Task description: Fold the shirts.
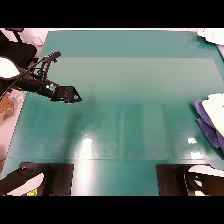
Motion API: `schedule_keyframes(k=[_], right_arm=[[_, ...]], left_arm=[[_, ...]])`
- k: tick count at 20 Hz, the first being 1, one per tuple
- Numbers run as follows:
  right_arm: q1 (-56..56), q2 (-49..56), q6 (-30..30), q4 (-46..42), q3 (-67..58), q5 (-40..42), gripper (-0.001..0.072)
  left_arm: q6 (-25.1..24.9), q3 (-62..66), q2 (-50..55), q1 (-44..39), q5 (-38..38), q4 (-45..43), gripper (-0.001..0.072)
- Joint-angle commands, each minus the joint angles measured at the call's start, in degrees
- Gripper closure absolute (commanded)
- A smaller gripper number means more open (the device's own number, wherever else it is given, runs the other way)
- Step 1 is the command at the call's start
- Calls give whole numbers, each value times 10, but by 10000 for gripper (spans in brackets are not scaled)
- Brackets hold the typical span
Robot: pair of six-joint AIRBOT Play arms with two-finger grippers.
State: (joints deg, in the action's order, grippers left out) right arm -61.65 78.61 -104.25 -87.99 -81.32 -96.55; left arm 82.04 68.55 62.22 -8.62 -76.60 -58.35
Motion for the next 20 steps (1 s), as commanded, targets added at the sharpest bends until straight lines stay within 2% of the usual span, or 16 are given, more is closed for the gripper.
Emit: schedule_keyframes(k=[1, 7, 9, 10, 12, 13, 14, 15, 17, 18, 20], right_arm=[[-1, -11, -27, -26, 2, -27, -8], [-2, -105, -54, -117, 0, -4, -8], [4, -129, -40, -104, -35, 33, 1], [13, -136, -7, -51, -61, 63, 59], [42, -134, 74, 104, -127, 114, 508], [67, -126, 93, 156, -162, 126, 610], [106, -113, 99, 189, -199, 128, 691], [151, -99, 102, 205, -231, 124, 690], [249, -69, 152, 245, -270, 87, 690], [303, -53, 189, 282, -283, 60, 690], [420, -20, 246, 365, -301, 25, 690]], left_arm=[[0, 0, 0, 0, 6, 2, -5], [-21, 1, 0, 0, 13, 3, -5], [-30, 7, 0, 0, 16, 4, -5], [-34, 11, 0, 0, 21, 4, -5], [-63, 27, 0, 0, 27, 28, -5], [-75, 38, 0, 0, 25, 41, -4], [-80, 54, 0, 0, 25, 54, 87], [-88, 70, 0, 0, 26, 71, 325], [-113, 102, 0, 0, 25, 98, 660], [-128, 120, 0, 0, 26, 111, 684], [-131, 152, 0, 0, 42, 128, 685]])
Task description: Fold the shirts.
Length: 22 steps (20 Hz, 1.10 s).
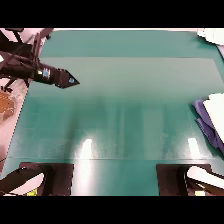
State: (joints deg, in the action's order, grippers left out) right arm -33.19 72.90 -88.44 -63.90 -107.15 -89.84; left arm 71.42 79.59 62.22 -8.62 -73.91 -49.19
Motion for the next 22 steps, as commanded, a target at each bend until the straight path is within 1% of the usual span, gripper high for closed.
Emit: schedule_keyframes(k=[1, 3, 4, 5, 7, 11, 15, 22], right_arm=[[199, 52, 92, 146, -49, -33, 690], [315, 73, 97, 147, -55, 8, 690], [362, 83, 110, 143, -55, 21, 690], [402, 94, 117, 136, -55, 31, 690], [450, 113, 120, 117, -55, 33, 691], [468, 121, 120, 119, -55, 32, 690], [468, 122, 120, 118, -54, 33, 690], [468, 122, 120, 118, -54, 33, 690]], left_arm=[[-24, 54, 0, 0, 26, 43, 684], [-25, 70, 0, 0, 42, 76, 684], [-25, 72, 0, 0, 49, 98, 684], [-25, 72, 0, 0, 54, 116, 684], [-25, 72, 0, 0, 59, 123, 684], [-24, 72, 0, 0, 32, 124, 683], [-24, 72, 0, 0, 45, 124, 683], [-24, 72, 0, 0, 45, 124, 684]])
